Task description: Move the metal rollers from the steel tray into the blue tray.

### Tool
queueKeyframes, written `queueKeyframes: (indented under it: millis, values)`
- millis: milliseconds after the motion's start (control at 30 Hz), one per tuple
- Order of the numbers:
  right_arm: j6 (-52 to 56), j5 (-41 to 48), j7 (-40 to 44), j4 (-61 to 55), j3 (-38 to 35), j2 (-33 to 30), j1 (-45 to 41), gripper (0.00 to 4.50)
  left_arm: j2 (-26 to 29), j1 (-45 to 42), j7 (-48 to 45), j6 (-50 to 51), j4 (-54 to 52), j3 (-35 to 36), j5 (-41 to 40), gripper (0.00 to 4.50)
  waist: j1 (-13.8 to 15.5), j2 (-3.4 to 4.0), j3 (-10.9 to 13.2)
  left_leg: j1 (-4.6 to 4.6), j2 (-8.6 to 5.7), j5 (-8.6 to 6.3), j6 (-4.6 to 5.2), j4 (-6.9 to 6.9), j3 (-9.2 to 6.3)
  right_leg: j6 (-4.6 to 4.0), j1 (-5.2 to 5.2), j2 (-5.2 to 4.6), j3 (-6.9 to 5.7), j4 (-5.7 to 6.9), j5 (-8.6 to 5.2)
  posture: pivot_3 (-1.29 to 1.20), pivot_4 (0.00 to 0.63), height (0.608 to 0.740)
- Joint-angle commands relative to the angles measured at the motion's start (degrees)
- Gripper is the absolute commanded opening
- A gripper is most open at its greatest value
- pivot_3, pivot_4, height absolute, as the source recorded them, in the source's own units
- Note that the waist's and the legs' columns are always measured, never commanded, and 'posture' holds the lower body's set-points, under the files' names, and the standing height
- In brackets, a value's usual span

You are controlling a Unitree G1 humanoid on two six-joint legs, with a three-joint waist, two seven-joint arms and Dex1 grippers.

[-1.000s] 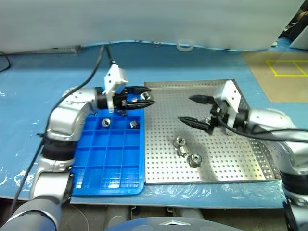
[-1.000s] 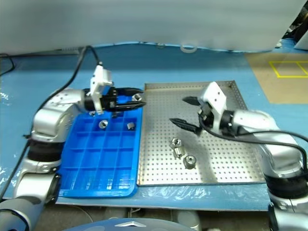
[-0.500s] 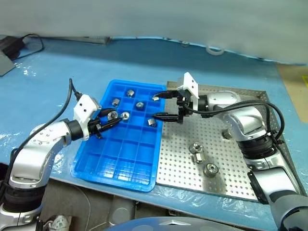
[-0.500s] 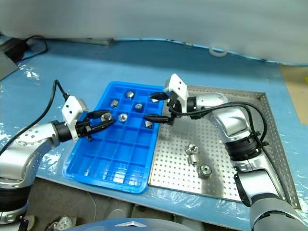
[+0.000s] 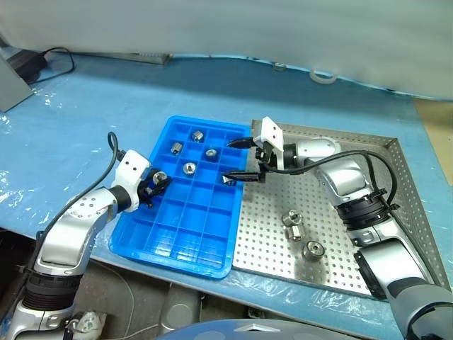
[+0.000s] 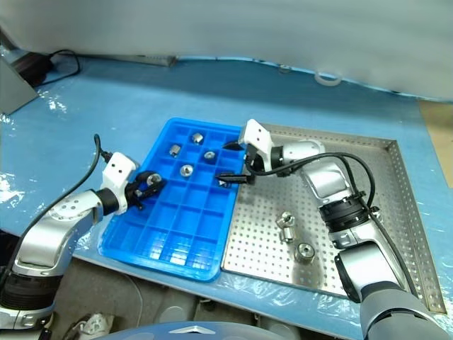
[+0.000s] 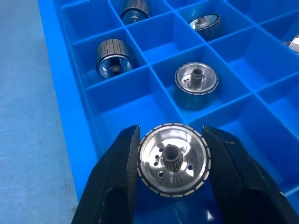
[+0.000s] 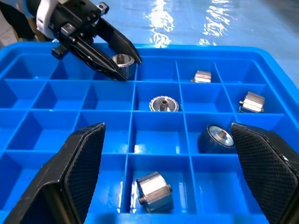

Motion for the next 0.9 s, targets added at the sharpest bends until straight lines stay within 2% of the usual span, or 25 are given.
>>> queueKeyframes:
  millis: [33, 200, 467, 600, 700, 900]
  values:
    - [-1.8, -0.5, -0.2, -0.5, -1.9, 0.0, -0.1, 4.5, 1.0, -0.2, 0.6, -1.3, 1.5, 0.7, 1.1, 2.12, 0.0, 0.0, 0.0, 0.01, 0.0, 0.01, -0.01, 0.0, 0.0, 0.0, 0.0, 0.0, 0.0, 0.02, 0.0, 0.22, 0.15, 0.74]
    - [-3.1, -1.3, -0.3, 1.3, -2.4, 0.6, 0.0, 4.5, 2.3, -1.5, -0.9, -1.8, 1.4, 0.4, 0.5, 3.62, -0.3, 0.0, 0.0, 0.12, 0.04, -0.02, -0.2, 0.0, 0.0, 0.0, 0.03, 0.0, -0.02, 0.1, 0.0, 0.2, 0.15, 0.74]
    - [-1.9, -0.7, -1.0, -1.2, -5.2, -1.0, 3.0, 4.5, 3.0, -9.2, -9.7, -0.8, -4.6, 1.4, -10.4, 3.62, 0.1, 0.0, 0.0, 0.02, 0.07, 0.12, -0.12, -0.03, 0.01, -0.01, 0.01, -0.03, -0.19, 0.04, 0.0, 0.12, 0.15, 0.74]
    - [4.5, 3.9, -0.6, -8.6, -10.5, -5.3, 6.8, 4.5, 2.0, -17.6, -16.7, 0.6, -1.3, -1.1, -16.5, 3.62, 0.0, 0.01, 0.0, -0.02, 0.03, 0.13, -0.11, -0.02, 0.06, -0.01, -0.01, -0.09, -0.19, 0.01, 0.0, 0.02, 0.15, 0.74]
    - [7.4, 5.3, -2.3, -12.4, -14.7, -8.9, 9.8, 4.5, 0.9, -22.0, -21.5, -2.7, 4.0, -7.7, -13.4, 3.62, -0.8, 0.03, 0.0, 0.05, 0.04, 0.13, -0.1, -0.02, 0.09, -0.01, 0.02, -0.09, -0.15, 0.02, 0.0, -0.07, 0.15, 0.74]
    - [13.8, 7.2, -7.9, -21.9, -25.5, -15.9, 19.4, 4.5, -7.5, -30.3, -31.9, -12.9, 22.1, -20.7, -6.4, 3.62, -3.4, 0.01, 0.0, 0.08, 0.03, 0.07, 0.03, -0.01, 0.18, 0.03, 0.09, -0.09, -0.07, -0.06, 0.02, -0.24, 0.15, 0.74]
